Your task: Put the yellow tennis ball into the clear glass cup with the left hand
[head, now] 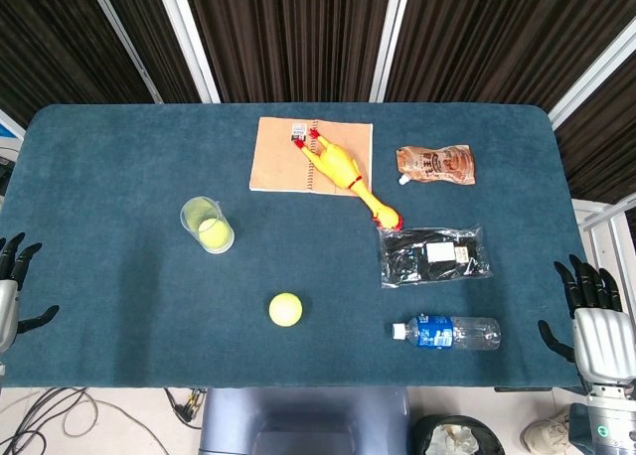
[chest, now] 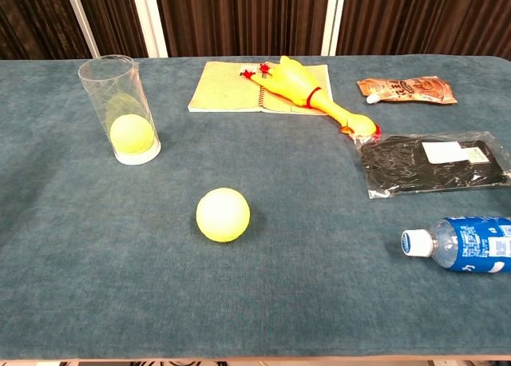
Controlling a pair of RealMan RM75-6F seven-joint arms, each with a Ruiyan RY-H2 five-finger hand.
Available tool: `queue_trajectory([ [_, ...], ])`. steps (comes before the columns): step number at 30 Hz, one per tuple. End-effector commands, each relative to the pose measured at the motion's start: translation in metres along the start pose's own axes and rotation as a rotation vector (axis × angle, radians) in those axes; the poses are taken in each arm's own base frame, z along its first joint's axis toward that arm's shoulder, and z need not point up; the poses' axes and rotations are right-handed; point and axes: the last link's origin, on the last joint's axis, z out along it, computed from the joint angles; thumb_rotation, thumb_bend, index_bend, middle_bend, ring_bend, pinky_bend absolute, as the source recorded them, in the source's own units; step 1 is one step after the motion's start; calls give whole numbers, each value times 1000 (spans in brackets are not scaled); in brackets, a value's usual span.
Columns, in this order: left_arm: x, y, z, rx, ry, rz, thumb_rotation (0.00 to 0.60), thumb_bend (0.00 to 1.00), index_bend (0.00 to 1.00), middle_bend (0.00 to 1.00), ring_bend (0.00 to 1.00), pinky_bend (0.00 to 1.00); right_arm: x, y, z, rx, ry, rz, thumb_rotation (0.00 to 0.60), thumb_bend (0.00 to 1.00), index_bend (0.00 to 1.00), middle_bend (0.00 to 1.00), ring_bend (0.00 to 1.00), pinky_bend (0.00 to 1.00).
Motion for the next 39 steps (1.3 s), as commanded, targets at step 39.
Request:
queue_trajectory([
  [39, 10, 184, 34, -811, -164, 19, 600, 20, 158, 34, 3, 80, -5, -1, 1, -5, -14, -17, 600, 352, 106, 0, 5, 0],
])
